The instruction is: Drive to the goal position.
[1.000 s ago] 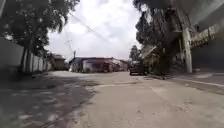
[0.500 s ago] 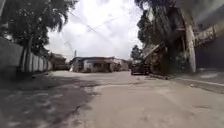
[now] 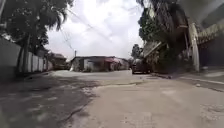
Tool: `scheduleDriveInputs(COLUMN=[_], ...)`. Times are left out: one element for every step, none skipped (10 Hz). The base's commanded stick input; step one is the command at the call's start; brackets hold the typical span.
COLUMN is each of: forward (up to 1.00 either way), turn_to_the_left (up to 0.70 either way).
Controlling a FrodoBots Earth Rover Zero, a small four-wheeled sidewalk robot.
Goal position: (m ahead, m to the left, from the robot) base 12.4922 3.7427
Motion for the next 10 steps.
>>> scheduleDriveInputs(forward=[0.50, 0.50, 0.50, 0.50, 0.50, 0.50, 0.50, 0.50, 0.50, 0.50], turn_to_the_left=[0.01, 0.01, 0.01, 0.01, 0.01, 0.01, 0.01, 0.01, 0.01, 0.01])
